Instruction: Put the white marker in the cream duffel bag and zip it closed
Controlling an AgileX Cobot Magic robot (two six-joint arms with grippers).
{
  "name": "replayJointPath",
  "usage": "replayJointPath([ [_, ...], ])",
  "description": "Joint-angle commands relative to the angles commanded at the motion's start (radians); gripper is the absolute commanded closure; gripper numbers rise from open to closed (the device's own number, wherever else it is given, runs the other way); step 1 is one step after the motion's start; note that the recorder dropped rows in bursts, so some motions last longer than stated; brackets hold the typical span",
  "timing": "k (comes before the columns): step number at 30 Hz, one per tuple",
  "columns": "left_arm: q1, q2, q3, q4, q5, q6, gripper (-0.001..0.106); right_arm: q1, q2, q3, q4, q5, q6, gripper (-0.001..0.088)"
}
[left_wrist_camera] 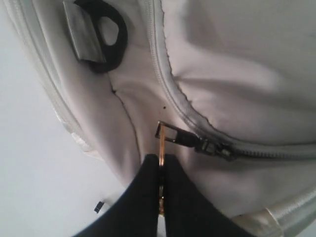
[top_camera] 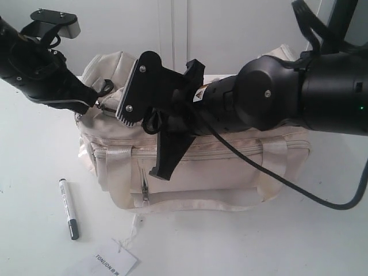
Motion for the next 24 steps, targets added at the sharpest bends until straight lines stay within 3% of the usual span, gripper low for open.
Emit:
replayJointPath([
  [8,0.0,0.026,0.0,0.084,-0.038,0.008,0.105,0.0,-0.015,0.0,-0.007,0.019,0.0,0.0842],
  [24,0.0,0.027,0.0,0.088,-0.132,0.008,0.105,0.0,-0.022,0.0,-0.007,0.051,-0.002,0.0842],
])
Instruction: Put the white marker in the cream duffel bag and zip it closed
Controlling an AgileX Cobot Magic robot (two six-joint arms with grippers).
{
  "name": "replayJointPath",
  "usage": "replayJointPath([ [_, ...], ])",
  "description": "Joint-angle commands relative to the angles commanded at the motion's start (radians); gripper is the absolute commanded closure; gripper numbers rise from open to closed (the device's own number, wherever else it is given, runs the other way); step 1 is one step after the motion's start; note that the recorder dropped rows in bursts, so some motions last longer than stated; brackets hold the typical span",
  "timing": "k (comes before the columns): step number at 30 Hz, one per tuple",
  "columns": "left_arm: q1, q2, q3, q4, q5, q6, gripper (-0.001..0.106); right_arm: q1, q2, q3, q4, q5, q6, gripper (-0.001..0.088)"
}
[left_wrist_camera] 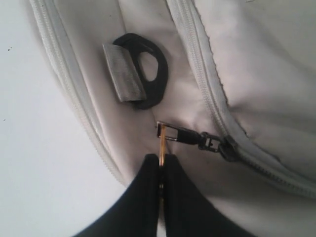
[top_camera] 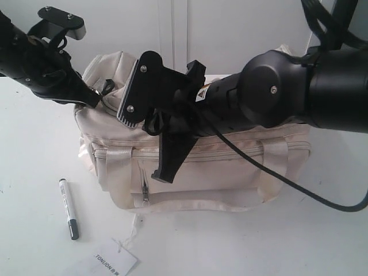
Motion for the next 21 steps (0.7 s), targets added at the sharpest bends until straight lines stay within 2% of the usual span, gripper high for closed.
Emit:
replayJointPath([
  [16,0.0,0.0,0.0,0.0,0.066,0.0,0.105,0.0,0.0,0.0,0.0,-0.002,0.0,0.0842],
  [18,0.0,0.0,0.0,0.0,0.066,0.0,0.1,0.0,0.0,0.0,0.0,-0.002,0.0,0.0842],
  [20,0.0,0.0,0.0,0.0,0.064,0.0,0.082,0.0,0.0,0.0,0.0,-0.002,0.0,0.0842],
  [21,0.0,0.0,0.0,0.0,0.064,0.0,0.078,0.0,0.0,0.0,0.0,-0.002,0.0,0.0842],
])
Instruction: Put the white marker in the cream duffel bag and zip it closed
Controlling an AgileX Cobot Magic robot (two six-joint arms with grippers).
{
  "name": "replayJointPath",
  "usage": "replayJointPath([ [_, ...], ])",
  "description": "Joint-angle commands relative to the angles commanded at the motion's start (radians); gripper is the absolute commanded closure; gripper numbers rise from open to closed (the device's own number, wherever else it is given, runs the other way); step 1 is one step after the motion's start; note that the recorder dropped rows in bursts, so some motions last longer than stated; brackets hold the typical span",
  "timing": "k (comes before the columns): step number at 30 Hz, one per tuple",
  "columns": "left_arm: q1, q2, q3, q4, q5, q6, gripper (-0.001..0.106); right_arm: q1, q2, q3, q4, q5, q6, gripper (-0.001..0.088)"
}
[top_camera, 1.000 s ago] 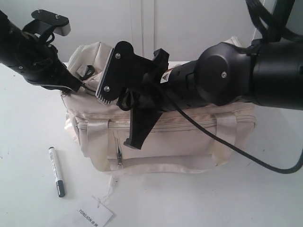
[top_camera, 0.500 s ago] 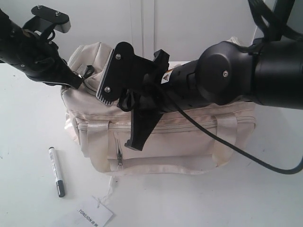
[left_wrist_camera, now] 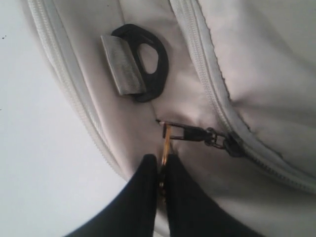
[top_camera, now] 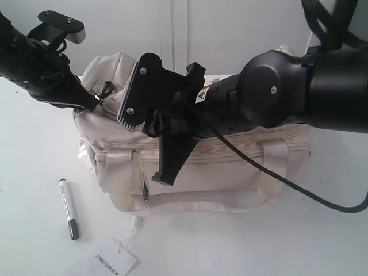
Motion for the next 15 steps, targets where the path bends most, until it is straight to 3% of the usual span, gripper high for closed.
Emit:
replayJointPath([
  [1,0.0,0.0,0.0,0.0,-0.002,0.0,0.07,0.0,0.0,0.0,0.0,0.0,0.0,0.0842],
  [6,0.0,0.0,0.0,0.0,-0.002,0.0,0.057,0.0,0.0,0.0,0.0,0.0,0.0,0.0842],
  [15,0.0,-0.042,-0.002,0.0,-0.002,0.0,0.052,0.0,0.0,0.0,0.0,0.005,0.0,0.0842],
])
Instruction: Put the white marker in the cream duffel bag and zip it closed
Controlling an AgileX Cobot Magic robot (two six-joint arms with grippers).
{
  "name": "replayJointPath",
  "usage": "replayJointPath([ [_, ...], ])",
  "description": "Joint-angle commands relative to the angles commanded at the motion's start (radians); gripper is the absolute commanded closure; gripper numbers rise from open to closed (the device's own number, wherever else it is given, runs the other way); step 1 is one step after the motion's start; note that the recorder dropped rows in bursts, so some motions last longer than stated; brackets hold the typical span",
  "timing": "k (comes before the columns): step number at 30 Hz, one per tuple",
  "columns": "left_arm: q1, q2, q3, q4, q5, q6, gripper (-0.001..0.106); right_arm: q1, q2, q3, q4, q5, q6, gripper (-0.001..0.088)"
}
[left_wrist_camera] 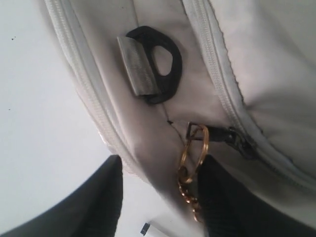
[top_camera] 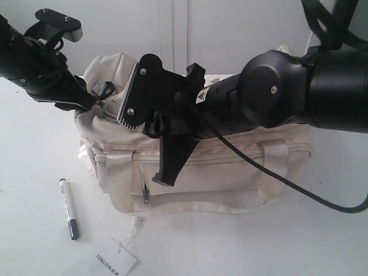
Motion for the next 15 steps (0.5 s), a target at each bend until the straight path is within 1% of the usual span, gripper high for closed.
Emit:
replayJointPath([
  [4,0.0,-0.024,0.0,0.0,0.0,0.0,0.052,0.0,0.0,0.0,0.0,0.0,0.0,0.0842],
  [12,0.0,-0.033,0.0,0.0,0.0,0.0,0.052,0.0,0.0,0.0,0.0,0.0,0.0,0.0842],
  [15,0.0,-0.037,0.0,-0.023,0.0,0.0,0.052,0.0,0.0,0.0,0.0,0.002,0.0,0.0841],
])
